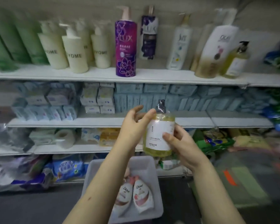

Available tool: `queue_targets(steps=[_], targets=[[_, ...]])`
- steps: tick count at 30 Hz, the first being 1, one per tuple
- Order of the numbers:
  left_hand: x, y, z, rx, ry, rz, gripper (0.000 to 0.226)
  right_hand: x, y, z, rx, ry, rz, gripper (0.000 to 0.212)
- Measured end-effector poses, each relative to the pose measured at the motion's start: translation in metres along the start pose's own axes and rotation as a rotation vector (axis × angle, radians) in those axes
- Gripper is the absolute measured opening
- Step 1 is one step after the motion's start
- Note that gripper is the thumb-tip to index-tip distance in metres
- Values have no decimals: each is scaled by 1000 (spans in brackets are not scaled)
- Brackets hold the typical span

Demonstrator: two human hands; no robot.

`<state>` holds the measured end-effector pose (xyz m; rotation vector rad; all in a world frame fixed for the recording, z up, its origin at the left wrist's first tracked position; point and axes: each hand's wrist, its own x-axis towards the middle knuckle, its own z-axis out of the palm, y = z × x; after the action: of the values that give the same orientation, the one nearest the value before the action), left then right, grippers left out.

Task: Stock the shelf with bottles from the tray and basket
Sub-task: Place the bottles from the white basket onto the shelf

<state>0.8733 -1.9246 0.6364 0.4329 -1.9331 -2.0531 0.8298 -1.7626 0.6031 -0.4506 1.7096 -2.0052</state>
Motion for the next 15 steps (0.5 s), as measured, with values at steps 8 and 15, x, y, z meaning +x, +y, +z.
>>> queue_targets(steps=[8, 15], targets=[[20, 28, 66, -29, -54, 69, 39, -10, -52, -77, 150, 293, -144, 101], [46, 32, 167, -32, -74, 102, 28, -2, -84, -172, 114, 238, -196, 92]])
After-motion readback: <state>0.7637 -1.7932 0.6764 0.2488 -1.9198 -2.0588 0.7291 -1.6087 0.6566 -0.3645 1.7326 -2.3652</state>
